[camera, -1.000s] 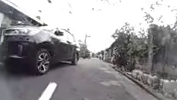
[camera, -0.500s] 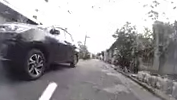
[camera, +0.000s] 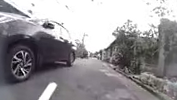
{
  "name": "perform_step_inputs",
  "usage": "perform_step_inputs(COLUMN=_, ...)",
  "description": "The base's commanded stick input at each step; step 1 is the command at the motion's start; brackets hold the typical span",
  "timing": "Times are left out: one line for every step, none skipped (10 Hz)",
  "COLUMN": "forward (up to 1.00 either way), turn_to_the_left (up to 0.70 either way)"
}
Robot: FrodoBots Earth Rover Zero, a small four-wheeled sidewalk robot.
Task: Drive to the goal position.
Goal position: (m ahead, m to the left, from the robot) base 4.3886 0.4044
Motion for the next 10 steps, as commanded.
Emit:
perform_step_inputs(forward=0.85, turn_to_the_left=0.0)
perform_step_inputs(forward=0.85, turn_to_the_left=0.0)
perform_step_inputs(forward=0.85, turn_to_the_left=0.0)
perform_step_inputs(forward=0.85, turn_to_the_left=0.0)
perform_step_inputs(forward=0.85, turn_to_the_left=0.0)
perform_step_inputs(forward=0.85, turn_to_the_left=0.0)
perform_step_inputs(forward=0.85, turn_to_the_left=-0.22)
perform_step_inputs(forward=0.85, turn_to_the_left=-0.34)
perform_step_inputs(forward=0.85, turn_to_the_left=-0.34)
perform_step_inputs(forward=0.85, turn_to_the_left=-0.34)
